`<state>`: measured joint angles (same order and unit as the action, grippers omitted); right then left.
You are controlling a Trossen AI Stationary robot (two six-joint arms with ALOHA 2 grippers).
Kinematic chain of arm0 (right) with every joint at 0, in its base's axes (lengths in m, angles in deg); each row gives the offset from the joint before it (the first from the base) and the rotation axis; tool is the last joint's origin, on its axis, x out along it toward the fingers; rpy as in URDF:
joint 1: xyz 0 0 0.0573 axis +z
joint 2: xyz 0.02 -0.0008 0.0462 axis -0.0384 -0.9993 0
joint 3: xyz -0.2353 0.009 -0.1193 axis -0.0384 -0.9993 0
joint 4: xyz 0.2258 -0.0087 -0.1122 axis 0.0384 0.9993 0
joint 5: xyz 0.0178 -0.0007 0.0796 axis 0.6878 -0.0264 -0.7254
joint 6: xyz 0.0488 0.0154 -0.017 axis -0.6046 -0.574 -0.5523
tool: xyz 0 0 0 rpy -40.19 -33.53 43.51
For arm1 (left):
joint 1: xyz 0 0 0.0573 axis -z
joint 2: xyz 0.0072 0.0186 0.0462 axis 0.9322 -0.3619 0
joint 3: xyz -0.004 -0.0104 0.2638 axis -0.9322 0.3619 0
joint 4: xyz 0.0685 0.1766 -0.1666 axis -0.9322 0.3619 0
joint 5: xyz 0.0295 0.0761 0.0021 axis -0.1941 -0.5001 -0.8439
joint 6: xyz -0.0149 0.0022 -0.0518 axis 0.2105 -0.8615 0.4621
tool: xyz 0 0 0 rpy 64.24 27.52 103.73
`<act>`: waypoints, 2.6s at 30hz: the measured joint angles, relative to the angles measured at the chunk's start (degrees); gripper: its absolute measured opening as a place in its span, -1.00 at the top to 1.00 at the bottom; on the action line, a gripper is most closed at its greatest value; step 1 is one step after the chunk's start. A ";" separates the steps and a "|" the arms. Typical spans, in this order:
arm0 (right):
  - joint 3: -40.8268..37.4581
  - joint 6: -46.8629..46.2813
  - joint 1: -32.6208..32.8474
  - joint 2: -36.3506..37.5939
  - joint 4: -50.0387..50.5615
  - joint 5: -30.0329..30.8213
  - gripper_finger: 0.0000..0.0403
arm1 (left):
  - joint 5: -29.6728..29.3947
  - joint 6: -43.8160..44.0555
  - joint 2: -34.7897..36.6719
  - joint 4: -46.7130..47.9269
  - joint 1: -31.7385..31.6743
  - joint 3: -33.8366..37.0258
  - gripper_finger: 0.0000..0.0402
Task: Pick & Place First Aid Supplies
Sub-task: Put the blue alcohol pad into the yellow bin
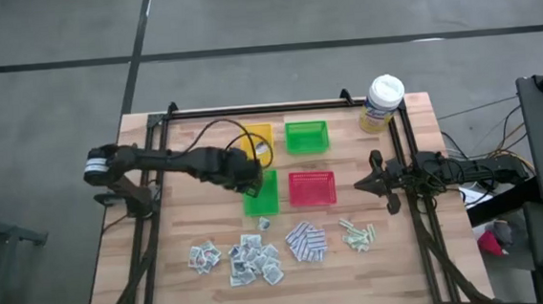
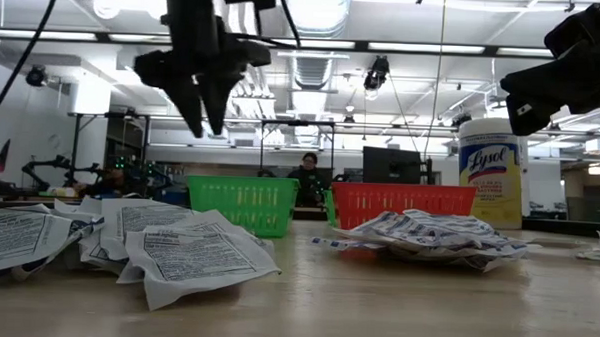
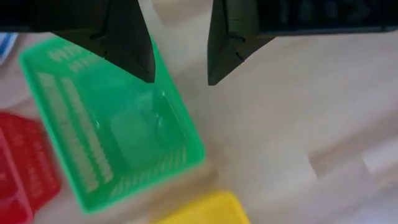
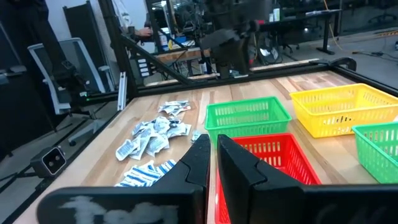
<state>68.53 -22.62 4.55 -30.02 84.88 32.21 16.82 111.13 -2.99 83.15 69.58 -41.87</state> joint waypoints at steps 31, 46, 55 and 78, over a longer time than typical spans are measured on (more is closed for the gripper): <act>0.00 0.00 0.01 0.00 0.00 0.00 0.86 | 17.55 24.52 1.93 -12.41 13.68 9.57 0.30; 0.00 -0.01 0.01 0.00 0.00 -0.01 0.86 | 19.50 27.96 1.88 -16.72 19.42 15.45 0.30; 0.00 -0.01 0.01 0.00 0.00 -0.01 0.86 | 20.14 25.55 1.88 -17.00 22.27 18.87 0.30; 0.00 0.00 0.00 0.00 0.00 0.00 0.86 | 17.13 10.44 -0.54 -25.28 22.40 20.30 0.30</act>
<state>68.53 -22.62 4.55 -30.02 84.88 32.20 33.95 121.57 -3.53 57.86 91.99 -21.57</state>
